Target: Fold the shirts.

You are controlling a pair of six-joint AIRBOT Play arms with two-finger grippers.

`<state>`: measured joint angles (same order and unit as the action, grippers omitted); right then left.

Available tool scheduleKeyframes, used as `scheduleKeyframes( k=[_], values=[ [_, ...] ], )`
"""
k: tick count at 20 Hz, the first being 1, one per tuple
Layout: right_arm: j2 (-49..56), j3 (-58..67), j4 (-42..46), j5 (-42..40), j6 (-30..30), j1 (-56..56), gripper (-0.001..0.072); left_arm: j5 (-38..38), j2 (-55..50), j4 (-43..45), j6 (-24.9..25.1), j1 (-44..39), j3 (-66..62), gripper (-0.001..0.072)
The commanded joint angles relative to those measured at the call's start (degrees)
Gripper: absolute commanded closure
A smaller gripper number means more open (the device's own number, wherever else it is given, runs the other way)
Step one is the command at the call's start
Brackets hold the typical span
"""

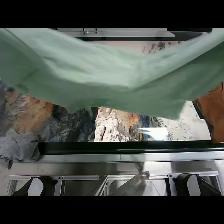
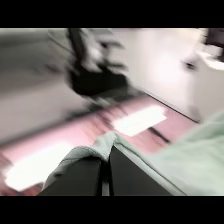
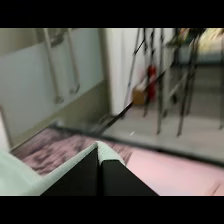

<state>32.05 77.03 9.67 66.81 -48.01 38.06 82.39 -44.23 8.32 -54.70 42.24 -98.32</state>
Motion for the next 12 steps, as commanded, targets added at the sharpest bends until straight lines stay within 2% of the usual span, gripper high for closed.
scheduleKeyframes(
  k=[1, 2, 4, 7, 10, 12],
  values=[
    [-5.7, 7.7, 5.9, -8.3, -1.5, 1.6, 0.0701, -8.2, 7.8, 2.8, -2.9, 5.0, -6.1, 0.0683],
    [-5.0, 7.6, 8.7, -8.3, -2.6, 0.8, 0.0701, -7.3, 6.5, 4.4, -3.8, 2.8, -6.5, 0.0683],
    [-1.7, 6.7, 13.4, -5.3, -8.7, -1.6, 0.0701, -3.8, 2.2, 11.2, -7.9, -4.7, -5.8, 0.0683],
    [5.4, 0.3, 13.5, 0.7, -8.9, -7.6, 0.0702, 1.0, -5.0, 14.0, -7.9, -18.8, 0.8, 0.0685],
    [12.6, -9.4, 14.8, 0.7, -8.2, -12.4, 0.0702, -1.0, -13.3, 29.4, -7.9, -30.4, 8.1, 0.0684],
    [18.8, -14.7, 15.2, 0.4, -7.5, -12.5, 0.0702, -3.5, -19.6, 35.4, -7.6, -33.3, 12.3, 0.0684]
  ],
)
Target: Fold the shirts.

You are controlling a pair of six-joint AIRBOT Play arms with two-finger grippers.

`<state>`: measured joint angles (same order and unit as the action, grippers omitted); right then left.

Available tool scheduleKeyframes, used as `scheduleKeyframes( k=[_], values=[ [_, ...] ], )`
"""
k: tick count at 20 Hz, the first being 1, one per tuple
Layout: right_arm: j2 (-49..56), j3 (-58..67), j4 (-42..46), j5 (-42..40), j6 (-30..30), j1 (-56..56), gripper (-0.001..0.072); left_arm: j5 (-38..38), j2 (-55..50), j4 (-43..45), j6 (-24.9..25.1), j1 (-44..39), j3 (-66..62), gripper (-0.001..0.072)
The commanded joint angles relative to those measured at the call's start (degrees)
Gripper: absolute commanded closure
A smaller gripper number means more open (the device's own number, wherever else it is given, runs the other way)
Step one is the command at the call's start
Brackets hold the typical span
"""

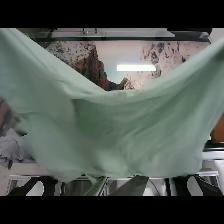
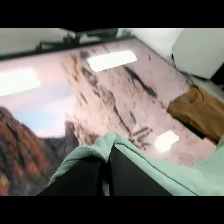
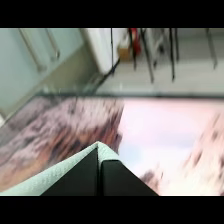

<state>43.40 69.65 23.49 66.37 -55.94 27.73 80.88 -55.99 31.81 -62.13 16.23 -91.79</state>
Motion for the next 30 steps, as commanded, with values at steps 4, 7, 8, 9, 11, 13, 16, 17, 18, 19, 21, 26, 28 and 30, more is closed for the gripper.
scheduleKeyframes(
  k=[4, 7, 8, 9, 11, 13, 16, 17, 18, 19, 21, 26, 28, 30],
  values=[
    [24.1, -12.5, 1.2, -2.5, 3.1, -2.4, 0.0703, -8.4, -24.2, 13.2, 4.0, -6.7, 9.3, 0.0684],
    [38.0, -12.0, -7.1, -5.2, 9.0, -2.5, 0.0703, -12.1, -35.5, 13.2, 4.5, -5.1, 5.8, 0.0684],
    [42.4, -11.0, -9.7, -6.1, 10.6, -2.5, 0.0703, -12.0, -38.8, 13.2, 4.5, -4.7, 3.7, 0.0684],
    [46.2, -9.5, -10.8, -6.5, 10.9, -2.4, 0.0703, -11.8, -42.0, 13.2, 4.4, -4.5, 1.2, 0.0684],
    [53.2, -5.4, -12.4, -6.3, 11.5, -2.8, 0.0702, -11.3, -47.0, 13.2, 4.4, -4.7, -3.1, 0.0684],
    [58.2, -1.6, -13.8, -6.4, 11.9, -2.9, 0.0703, -10.1, -51.2, 13.3, 3.8, -5.5, -7.1, 0.0685],
    [62.5, 3.2, -14.7, -6.2, 11.8, -2.9, 0.0702, -8.7, -55.2, 13.4, 1.3, -5.5, -11.1, 0.0685],
    [63.1, 3.9, -14.7, -5.4, 11.9, -3.0, 0.0702, -8.2, -55.5, 13.8, 1.1, -5.2, -11.2, 0.0685],
    [63.2, 3.9, -14.5, -4.6, 11.9, -2.9, 0.0702, -7.8, -55.5, 13.8, 1.1, -5.3, -10.6, 0.0686],
    [63.3, 3.9, -13.8, -4.3, 12.5, -2.9, 0.0703, -7.3, -55.5, 14.3, 1.1, -5.2, -10.1, 0.0686],
    [63.4, 3.9, -12.0, -4.7, 12.7, -2.8, 0.0702, -7.4, -55.5, 17.5, -0.1, -5.1, -8.8, 0.0686],
    [63.7, 3.9, -4.5, -5.7, 12.4, -2.9, 0.0702, -8.7, -55.5, 21.2, -1.4, -5.1, -4.8, 0.0686],
    [64.2, 3.9, -4.2, -5.7, 12.4, -3.0, 0.0702, -9.9, -55.5, 21.2, -1.4, -5.2, -3.5, 0.0686],
    [64.6, 3.9, -4.2, -5.7, 12.4, -3.0, 0.0702, -10.7, -55.5, 21.2, -1.3, -5.6, -2.6, 0.0686]
  ],
)
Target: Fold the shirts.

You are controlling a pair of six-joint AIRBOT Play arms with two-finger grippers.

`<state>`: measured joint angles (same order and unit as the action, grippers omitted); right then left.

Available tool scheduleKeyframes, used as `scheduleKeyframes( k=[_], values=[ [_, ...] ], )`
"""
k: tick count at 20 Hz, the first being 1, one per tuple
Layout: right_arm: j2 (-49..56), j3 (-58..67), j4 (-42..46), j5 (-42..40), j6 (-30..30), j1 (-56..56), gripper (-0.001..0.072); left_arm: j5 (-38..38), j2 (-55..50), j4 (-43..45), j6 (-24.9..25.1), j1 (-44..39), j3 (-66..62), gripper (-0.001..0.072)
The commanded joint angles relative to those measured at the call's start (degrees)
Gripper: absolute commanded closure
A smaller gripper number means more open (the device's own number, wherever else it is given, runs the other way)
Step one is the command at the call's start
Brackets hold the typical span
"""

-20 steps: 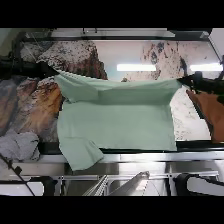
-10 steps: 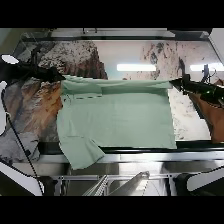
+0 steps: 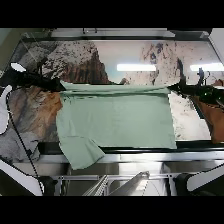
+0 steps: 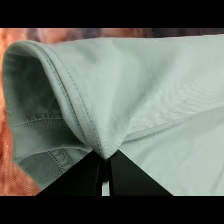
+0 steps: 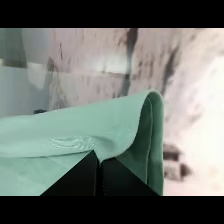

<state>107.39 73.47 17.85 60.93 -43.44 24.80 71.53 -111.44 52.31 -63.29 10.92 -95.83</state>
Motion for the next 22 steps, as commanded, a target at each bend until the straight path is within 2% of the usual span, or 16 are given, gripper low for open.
scheduleKeyframes(
  k=[1, 6, 11, 12, 13, 14, 16, 18, 20, 22],
  values=[
    [0.9, 0.1, 1.5, -0.3, 0.0, -0.2, 0.0702, -1.8, 0.0, 0.7, 0.0, -0.3, 1.6, 0.0686],
    [2.3, 0.1, 1.8, -1.0, 0.1, -2.1, 0.0702, -3.5, 0.0, 0.7, 0.0, -0.3, 1.6, 0.0686],
    [2.0, 0.2, 1.9, -1.6, 0.2, -1.7, 0.0700, -1.8, 0.0, 0.7, 0.0, -0.3, 0.9, 0.0685],
    [1.7, 0.2, 1.9, -1.6, 0.2, -1.6, 0.0636, -0.8, 0.0, 0.7, 0.0, -0.2, -0.4, 0.0684],
    [1.3, 0.5, 2.0, -1.5, 0.3, -1.6, 0.0372, 0.9, 0.0, 0.6, 0.0, 0.2, -2.6, 0.0684],
    [0.5, 0.6, 2.4, -1.5, 0.2, -1.4, 0.0253, 3.1, 0.0, 0.5, -0.3, 0.6, -5.1, 0.0684],
    [-2.5, 0.6, 5.4, -1.0, 0.2, -0.9, 0.0255, 10.1, 0.0, 0.5, -0.9, 1.3, -10.7, 0.0684],
    [-6.3, 0.6, 8.0, 0.0, -1.2, 0.3, 0.0261, 17.0, 0.2, 0.5, -4.2, 2.1, -15.4, 0.0683],
    [-10.2, 0.6, 8.7, 2.6, -2.4, 1.6, 0.0634, 21.2, 0.2, 0.5, -5.9, 2.4, -19.1, 0.0686],
    [-13.2, 0.6, 8.8, 4.8, -2.4, 2.1, 0.0630, 21.2, 0.2, 0.0, -5.9, 2.4, -20.6, 0.0685]
  ],
)
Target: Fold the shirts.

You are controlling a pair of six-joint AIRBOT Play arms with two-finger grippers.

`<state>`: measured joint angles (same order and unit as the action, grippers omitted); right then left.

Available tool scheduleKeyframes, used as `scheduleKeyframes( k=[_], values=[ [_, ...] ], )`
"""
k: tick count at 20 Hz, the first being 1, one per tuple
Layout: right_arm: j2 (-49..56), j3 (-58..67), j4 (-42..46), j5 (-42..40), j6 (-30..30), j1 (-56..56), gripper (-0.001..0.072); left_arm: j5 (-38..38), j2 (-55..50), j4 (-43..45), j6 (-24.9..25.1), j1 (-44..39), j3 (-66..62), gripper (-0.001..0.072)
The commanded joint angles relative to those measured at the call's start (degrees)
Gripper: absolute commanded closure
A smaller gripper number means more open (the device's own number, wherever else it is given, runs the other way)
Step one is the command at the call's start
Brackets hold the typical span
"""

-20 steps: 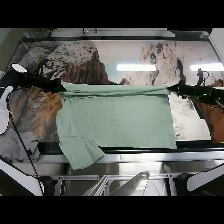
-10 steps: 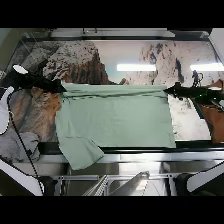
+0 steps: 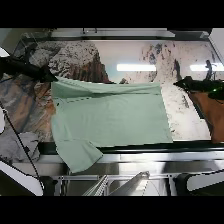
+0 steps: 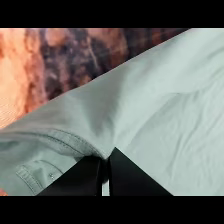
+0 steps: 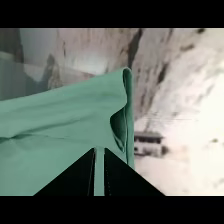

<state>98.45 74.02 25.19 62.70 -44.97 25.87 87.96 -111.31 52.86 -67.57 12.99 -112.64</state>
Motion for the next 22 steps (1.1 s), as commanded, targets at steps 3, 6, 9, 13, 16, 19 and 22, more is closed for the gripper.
scheduleKeyframes(
  k=[3, 6, 9, 13, 16, 19, 22],
  values=[
    [-6.3, 0.0, 1.5, 4.3, -0.9, 1.1, 0.0631, 4.7, 0.0, -0.5, -1.6, 0.1, -0.9, 0.0685],
    [-6.4, -0.1, 1.4, 5.6, -1.0, 1.0, 0.0632, 5.7, 0.0, -0.2, -1.5, -0.5, 6.6, 0.0686],
    [-6.4, -0.1, 1.4, 5.7, -1.8, 1.1, 0.0632, 6.8, 0.0, 2.1, -0.9, 0.2, 12.1, 0.0686],
    [-6.4, -0.1, 1.4, 5.7, -1.8, 1.0, 0.0632, 6.4, 0.0, 5.0, -1.0, 2.1, 15.5, 0.0640],
    [-6.4, -0.1, 1.5, 6.6, -3.1, 1.0, 0.0631, 6.4, 0.0, 5.1, -2.3, 3.2, 14.4, 0.0450],
    [-6.4, -0.1, 3.0, 10.9, -3.3, 1.1, 0.0580, 11.3, 0.0, 5.1, -6.2, 4.6, 9.6, 0.0448],
    [-6.4, -0.2, 11.3, 17.0, -8.7, 1.1, 0.0515, 13.4, 3.3, 5.2, -10.2, 5.5, 10.1, 0.0440]
  ],
)
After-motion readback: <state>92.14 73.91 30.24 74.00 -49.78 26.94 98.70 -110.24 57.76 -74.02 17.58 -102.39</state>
